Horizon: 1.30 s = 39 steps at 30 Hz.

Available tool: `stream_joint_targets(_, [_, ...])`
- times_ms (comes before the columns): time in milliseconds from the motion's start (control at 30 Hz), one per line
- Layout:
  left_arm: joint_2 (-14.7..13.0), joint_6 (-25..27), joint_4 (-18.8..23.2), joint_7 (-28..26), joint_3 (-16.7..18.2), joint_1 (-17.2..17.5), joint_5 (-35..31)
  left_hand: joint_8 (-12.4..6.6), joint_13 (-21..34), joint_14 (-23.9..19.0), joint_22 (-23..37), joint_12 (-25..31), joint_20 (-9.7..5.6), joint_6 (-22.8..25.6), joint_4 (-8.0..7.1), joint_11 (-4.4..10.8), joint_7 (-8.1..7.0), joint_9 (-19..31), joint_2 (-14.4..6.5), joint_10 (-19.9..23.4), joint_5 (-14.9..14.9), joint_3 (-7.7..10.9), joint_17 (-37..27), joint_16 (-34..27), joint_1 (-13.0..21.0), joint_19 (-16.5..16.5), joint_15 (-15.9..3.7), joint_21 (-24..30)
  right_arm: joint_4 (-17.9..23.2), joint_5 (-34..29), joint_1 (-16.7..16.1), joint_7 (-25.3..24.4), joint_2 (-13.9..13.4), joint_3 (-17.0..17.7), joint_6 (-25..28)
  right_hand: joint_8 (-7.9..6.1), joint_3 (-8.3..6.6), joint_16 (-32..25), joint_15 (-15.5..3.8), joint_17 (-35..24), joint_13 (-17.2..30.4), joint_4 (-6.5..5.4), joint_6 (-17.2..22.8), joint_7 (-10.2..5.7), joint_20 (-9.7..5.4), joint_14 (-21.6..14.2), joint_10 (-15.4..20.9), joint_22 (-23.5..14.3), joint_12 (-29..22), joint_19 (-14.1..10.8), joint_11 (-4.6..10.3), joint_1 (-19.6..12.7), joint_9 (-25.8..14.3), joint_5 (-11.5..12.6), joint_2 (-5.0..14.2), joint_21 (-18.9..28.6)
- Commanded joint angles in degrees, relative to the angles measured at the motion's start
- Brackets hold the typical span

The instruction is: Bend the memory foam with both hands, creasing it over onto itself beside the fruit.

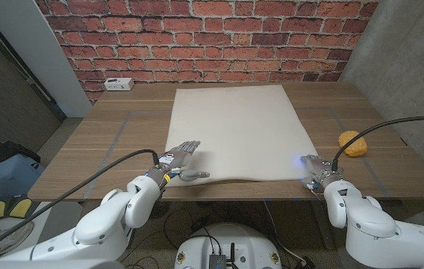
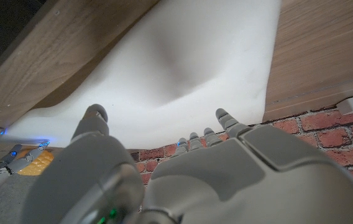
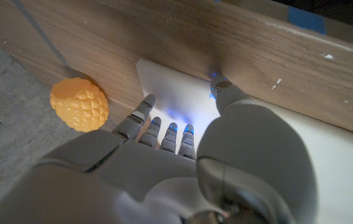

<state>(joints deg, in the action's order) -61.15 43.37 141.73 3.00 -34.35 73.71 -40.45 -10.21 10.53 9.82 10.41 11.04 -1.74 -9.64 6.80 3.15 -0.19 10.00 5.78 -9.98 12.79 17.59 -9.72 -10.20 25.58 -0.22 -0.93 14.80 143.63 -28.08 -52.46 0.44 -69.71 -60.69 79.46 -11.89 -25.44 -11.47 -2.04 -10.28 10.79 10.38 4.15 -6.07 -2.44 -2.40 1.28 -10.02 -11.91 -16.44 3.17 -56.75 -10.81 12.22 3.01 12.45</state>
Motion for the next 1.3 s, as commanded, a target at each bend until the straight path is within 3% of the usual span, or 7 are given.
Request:
stream_joint_targets(33, [0.3,-0.2,0.6,-1.3,2.1,1.5,3.2,-0.63,0.2,1.1,0.1,0.6,-0.73,-6.0,-0.08,0.10,0.12,0.2,-0.2,-3.0,0.5,-0.05,-0.2,-0.3,0.2,0.7,-0.42,-0.2,-3.8,3.3,1.5,5.3,1.9,2.6,-2.6,-0.37,-0.95,-0.5,-2.23,-0.2,0.2,-0.31,1.2,0.64,-0.63,-1.8,1.6,-0.1,-0.7,-1.8,-0.47,-1.6,-0.1,-0.4,0.42,0.6])
stream_joint_targets(367, [0.4,1.6,1.2,-1.3,1.3,0.9,2.8,-0.66,0.2,0.8,0.1,0.7,-0.65,-5.7,-0.29,0.18,0.08,0.2,-0.8,-2.7,0.6,-0.02,-0.2,-0.3,0.2,1.0,-0.51,-0.2,-8.0,1.0,5.8,4.0,3.6,-3.2,-3.5,-3.67,-3.36,-3.4,-5.21,-1.0,0.7,-0.46,17.4,0.98,-1.17,-15.3,18.4,-0.2,-4.8,-9.4,-0.95,-7.0,-0.1,-1.6,1.47,1.9])
stream_joint_targets(467, [0.5,2.0,1.3,-0.9,0.6,0.3,2.4,-0.64,0.2,0.8,0.1,0.7,-0.70,-5.8,-0.33,0.12,0.07,0.2,-0.9,-2.7,0.6,-0.04,-0.2,-0.3,0.2,1.1,-0.51,-0.2,-8.7,-0.8,5.0,1.1,3.9,-3.5,-3.8,-6.32,-1.06,-7.6,-7.40,-2.8,1.1,-1.50,29.6,0.47,-1.63,-23.6,28.2,-0.4,-7.5,-11.5,0.00,-6.9,-0.2,-1.9,3.57,2.3])
stream_joint_targets(700, [0.7,2.5,1.3,-0.2,-0.4,-0.6,1.9,-0.59,0.2,0.8,0.1,0.7,-0.69,-5.8,-0.39,0.08,0.11,0.2,-1.1,-2.7,0.7,-0.09,-0.2,-0.3,0.2,1.1,-0.51,-0.3,-9.7,-1.4,0.2,-6.6,5.0,0.5,-6.1,-10.00,4.42,-15.8,-9.90,-9.1,3.0,-2.40,47.0,1.88,-1.59,-31.8,41.9,-1.0,-12.9,-14.3,0.16,-6.7,-0.8,-2.5,6.31,3.7])
stream_joint_targets(1000, [0.4,3.2,1.6,0.6,-1.6,-1.2,0.2,-0.53,0.2,0.8,0.1,0.7,-0.45,-5.9,-0.40,0.13,0.12,0.2,-1.2,-2.7,0.7,-0.21,-0.2,-0.2,0.2,1.2,-0.49,-0.4,-10.3,1.0,-7.1,-16.5,8.0,8.6,-8.5,-10.94,5.24,-19.0,-9.98,-12.0,4.1,-4.12,50.1,2.59,-2.16,-36.1,46.0,-1.3,-15.2,-15.8,0.26,-5.8,-1.4,-2.0,7.99,4.8])
stream_joint_targets(1167, [0.2,4.0,1.9,2.1,-3.0,-2.0,-2.5,-0.35,0.2,1.0,0.1,0.5,-0.27,-6.4,-0.28,-0.04,0.26,0.2,-0.8,-3.1,0.7,-0.48,-0.2,-0.1,0.3,1.1,-0.32,-0.5,-9.1,4.6,-10.8,-19.7,9.2,14.5,-9.5,-11.98,4.81,-20.2,-9.61,-13.7,5.1,-4.72,51.2,4.27,-1.07,-38.0,48.3,-1.4,-16.9,-17.0,-2.13,-5.9,-2.5,-1.5,8.38,5.7])
stream_joint_targets(1300, [0.3,3.8,2.0,2.2,-3.0,-1.5,-3.1,-0.33,0.2,0.1,0.1,0.5,2.87,-6.9,0.28,-0.28,-0.13,0.2,1.1,-3.4,1.1,-1.75,-0.3,-0.4,0.6,1.5,0.91,-0.8,-8.2,6.2,-13.3,-22.8,10.2,17.7,-10.1,-13.19,3.45,-19.7,-8.79,-13.7,5.9,-3.98,52.7,5.90,0.29,-39.5,51.1,-1.4,-18.8,-17.3,-3.37,-7.0,-3.4,-0.9,7.85,6.2])
